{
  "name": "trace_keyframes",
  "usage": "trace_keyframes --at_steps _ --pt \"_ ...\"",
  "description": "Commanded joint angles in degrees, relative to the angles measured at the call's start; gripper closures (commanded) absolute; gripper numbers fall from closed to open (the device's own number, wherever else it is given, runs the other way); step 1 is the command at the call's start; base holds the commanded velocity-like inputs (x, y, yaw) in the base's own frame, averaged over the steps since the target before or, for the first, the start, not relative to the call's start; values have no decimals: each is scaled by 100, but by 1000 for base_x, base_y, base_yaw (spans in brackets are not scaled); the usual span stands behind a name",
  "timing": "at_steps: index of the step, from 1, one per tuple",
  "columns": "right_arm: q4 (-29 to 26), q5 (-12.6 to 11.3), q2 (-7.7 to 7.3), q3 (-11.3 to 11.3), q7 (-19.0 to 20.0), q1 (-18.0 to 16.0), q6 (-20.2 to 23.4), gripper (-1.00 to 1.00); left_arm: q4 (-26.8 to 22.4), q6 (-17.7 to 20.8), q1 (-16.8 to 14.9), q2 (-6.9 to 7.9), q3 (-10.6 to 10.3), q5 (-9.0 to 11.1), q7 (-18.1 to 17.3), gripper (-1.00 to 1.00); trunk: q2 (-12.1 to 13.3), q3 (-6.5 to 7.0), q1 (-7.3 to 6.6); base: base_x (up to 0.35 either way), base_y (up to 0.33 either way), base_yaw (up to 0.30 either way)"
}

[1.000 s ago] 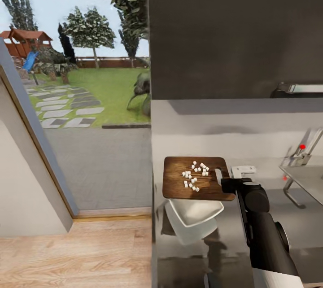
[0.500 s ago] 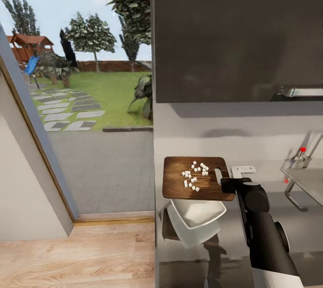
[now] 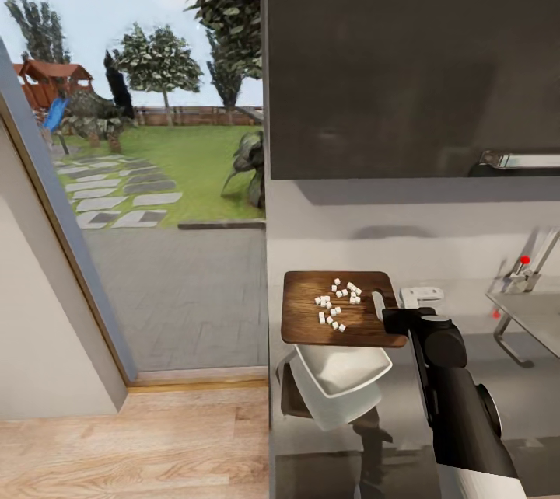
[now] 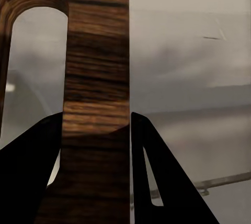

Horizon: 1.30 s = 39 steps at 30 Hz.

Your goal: In the kitchen, take the Vidalia onion out of the sink, dice it on the chopping board with the paring knife, put the diced onion into the bowl on the countertop, then place both the paring knife and the chopping board into the sink.

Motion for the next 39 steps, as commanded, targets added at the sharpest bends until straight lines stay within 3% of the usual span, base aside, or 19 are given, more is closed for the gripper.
trace_keyframes --at_steps 1,7,22,29,39 --pt "-3 58 5 -15 62 -6 14 100 -12 -7 0 7 -49 17 55 -100 -13 -12 4 0 0 0" --pt "17 49 -3 -40 124 -6 -98 100 -12 -8 0 7 -49 17 55 -100 -13 -12 4 0 0 0" --pt "475 15 -3 -56 125 -6 -1075 100 51 0 -5 7 -41 17 55 -100 -13 -12 4 0 0 0" --pt "595 14 5 -432 142 -6 -1301 100 99 0 -8 7 -40 17 55 -100 -13 -12 4 0 0 0" --pt "954 14 -4 -534 148 -6 -1706 100 103 -1 -9 7 -40 17 55 -100 -13 -12 4 0 0 0"
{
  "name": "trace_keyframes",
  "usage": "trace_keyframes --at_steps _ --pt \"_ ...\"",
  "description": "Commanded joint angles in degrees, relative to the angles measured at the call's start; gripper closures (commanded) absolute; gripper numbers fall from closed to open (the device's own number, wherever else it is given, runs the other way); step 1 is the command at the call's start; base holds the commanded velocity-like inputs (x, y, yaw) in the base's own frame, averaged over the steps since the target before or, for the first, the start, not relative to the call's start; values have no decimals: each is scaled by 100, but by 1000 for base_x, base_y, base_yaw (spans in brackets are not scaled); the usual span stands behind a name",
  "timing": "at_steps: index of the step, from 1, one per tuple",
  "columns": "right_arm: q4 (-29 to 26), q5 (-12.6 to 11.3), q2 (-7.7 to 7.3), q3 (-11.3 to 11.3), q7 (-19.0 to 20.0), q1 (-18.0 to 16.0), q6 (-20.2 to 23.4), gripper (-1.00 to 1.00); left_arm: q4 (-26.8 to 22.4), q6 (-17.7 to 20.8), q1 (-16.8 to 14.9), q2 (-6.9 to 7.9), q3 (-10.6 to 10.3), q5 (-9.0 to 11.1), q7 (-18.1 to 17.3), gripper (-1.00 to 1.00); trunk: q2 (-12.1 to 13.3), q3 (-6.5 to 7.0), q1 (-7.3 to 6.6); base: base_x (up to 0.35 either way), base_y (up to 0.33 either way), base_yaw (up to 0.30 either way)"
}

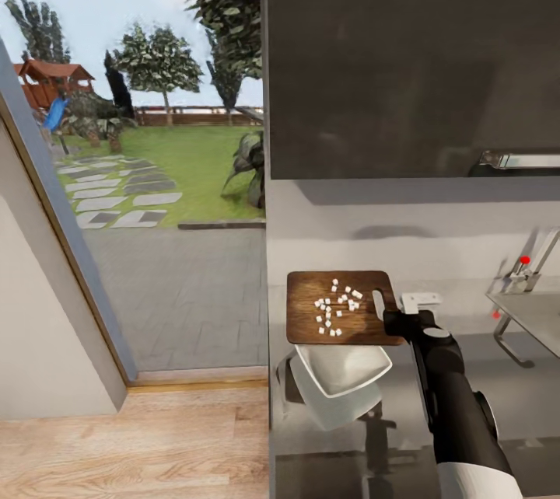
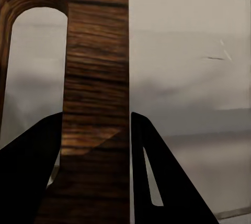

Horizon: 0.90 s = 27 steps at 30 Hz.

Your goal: In the kitchen, take the Vidalia onion out of the sink, dice it on the chopping board with the paring knife, put the diced onion into the bowl on the countertop, then place both the paring knife and the chopping board into the sink.

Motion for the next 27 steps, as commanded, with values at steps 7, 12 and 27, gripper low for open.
trace_keyframes --at_steps 7,12,27 --pt "275 56 6 -179 54 -6 -326 100 -12 -4 0 6 -49 16 55 -100 -13 -12 4 0 0 0" --pt "334 56 6 -297 54 -6 -471 100 -12 -4 -1 6 -49 16 55 -100 -13 -12 4 0 0 0" --pt "515 53 6 -324 54 -6 -1097 100 202 -3 -98 9 -41 22 55 -100 -13 -12 4 0 0 0"
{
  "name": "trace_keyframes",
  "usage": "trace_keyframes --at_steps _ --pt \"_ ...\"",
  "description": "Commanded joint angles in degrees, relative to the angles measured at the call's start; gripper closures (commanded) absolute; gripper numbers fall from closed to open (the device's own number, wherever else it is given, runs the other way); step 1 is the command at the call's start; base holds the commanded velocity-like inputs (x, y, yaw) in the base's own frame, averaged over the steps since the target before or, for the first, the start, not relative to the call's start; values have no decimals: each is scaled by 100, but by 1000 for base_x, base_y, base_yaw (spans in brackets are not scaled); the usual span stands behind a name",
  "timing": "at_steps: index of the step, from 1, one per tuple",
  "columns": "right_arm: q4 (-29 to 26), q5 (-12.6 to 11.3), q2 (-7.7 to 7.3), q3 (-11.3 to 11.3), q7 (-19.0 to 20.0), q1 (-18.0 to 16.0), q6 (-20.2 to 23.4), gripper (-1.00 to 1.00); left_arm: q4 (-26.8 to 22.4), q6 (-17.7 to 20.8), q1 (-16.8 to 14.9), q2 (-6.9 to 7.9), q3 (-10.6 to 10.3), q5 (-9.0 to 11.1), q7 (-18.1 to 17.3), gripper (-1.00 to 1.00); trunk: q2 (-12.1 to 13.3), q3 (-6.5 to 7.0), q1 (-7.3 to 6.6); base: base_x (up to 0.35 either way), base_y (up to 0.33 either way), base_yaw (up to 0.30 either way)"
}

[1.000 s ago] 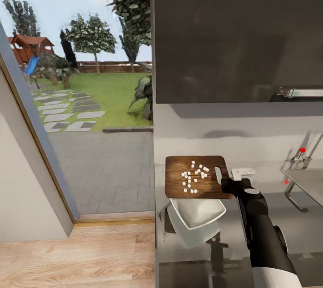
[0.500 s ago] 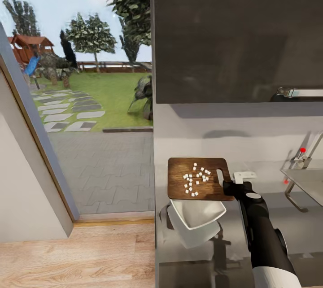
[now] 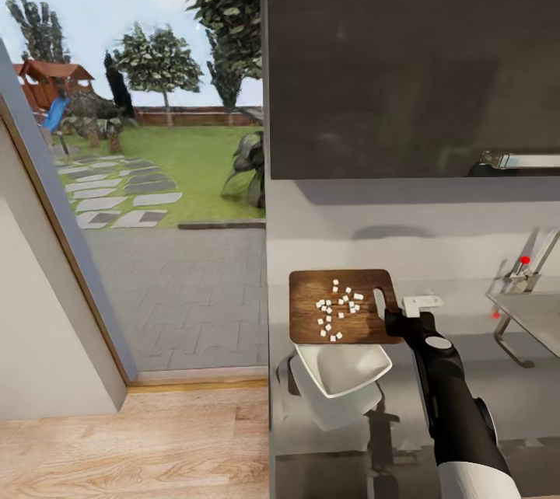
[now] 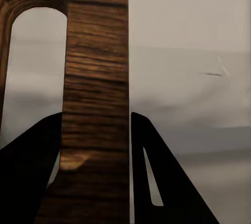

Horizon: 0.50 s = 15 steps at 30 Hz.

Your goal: In the kitchen, take the Vidalia onion out of the sink, dice it on the chopping board with the paring knife, put the diced onion into the bowl on the countertop, then place both the paring knife and the chopping board into the sink.

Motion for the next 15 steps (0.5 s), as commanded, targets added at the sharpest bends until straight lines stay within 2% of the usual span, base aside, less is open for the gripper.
trace_keyframes --at_steps 1,6,10,15 --pt "-5 56 7 -17 53 -6 1 100 -10 -5 -2 5 -48 14 55 -100 -13 -12 4 0 0 0" --pt "0 15 7 -69 64 -6 -26 100 -14 -12 -6 4 -48 16 55 -100 -13 -12 4 0 0 0" --pt "-6 -256 3 -392 159 -6 -62 100 -13 -9 -6 3 -48 17 61 -100 -13 -12 4 0 0 0" --pt "-50 -334 -32 -477 260 -6 -298 100 -1 -7 -9 3 -48 17 64 -100 -13 -12 4 0 0 0"
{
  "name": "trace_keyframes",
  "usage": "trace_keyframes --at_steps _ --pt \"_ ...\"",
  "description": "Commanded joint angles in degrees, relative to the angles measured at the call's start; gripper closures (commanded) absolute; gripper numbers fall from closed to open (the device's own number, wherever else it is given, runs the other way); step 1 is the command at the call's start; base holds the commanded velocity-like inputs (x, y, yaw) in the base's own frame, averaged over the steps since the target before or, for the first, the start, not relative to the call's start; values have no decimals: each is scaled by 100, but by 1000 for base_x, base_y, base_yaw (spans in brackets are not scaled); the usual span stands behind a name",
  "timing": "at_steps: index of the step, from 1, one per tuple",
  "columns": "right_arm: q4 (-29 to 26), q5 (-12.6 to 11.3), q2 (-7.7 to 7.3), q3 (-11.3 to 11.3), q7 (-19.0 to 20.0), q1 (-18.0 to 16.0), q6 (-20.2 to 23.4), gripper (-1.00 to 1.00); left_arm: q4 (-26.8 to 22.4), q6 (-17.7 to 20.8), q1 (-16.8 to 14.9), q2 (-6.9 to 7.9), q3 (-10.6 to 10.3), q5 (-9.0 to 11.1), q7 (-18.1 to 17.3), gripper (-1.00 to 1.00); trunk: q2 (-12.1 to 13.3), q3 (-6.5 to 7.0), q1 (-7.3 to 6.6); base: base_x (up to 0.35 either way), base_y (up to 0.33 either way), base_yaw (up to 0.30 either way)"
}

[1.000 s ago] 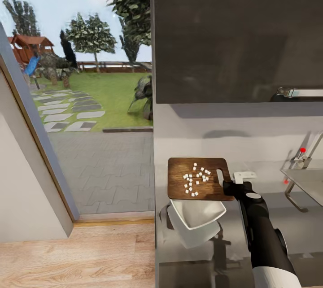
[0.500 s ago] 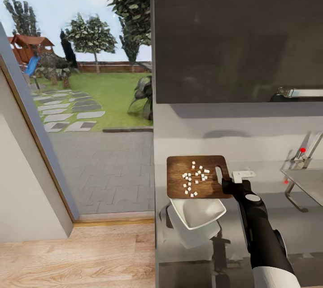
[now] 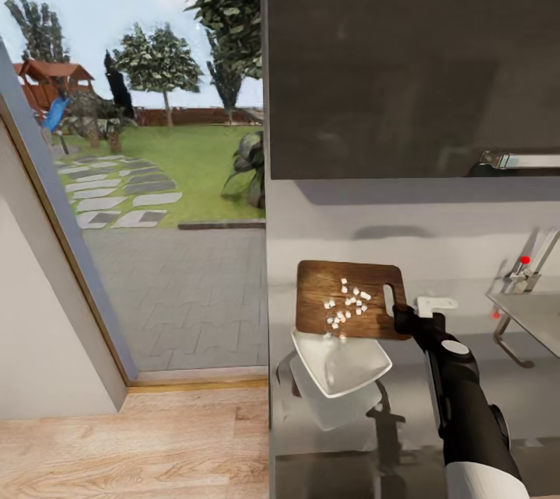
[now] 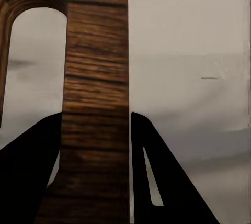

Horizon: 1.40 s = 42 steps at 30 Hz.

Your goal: In the kitchen, take the Vidalia onion out of the sink, dice it on the chopping board with the paring knife, put the diced onion into the bowl on the countertop, then place both the paring knife and the chopping board into the sink.

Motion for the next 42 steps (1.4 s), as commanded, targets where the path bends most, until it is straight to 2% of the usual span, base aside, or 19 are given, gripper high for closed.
trace_keyframes --at_steps 1,42 --pt "-12 47 -8 -19 56 -6 3 100 -11 -3 0 6 -49 13 56 -100 -12 -12 4 0 0 0" --pt "-1 42 -40 35 14 -6 -133 100 0 -4 -24 6 -49 20 56 -100 -12 -12 4 10 4 0"
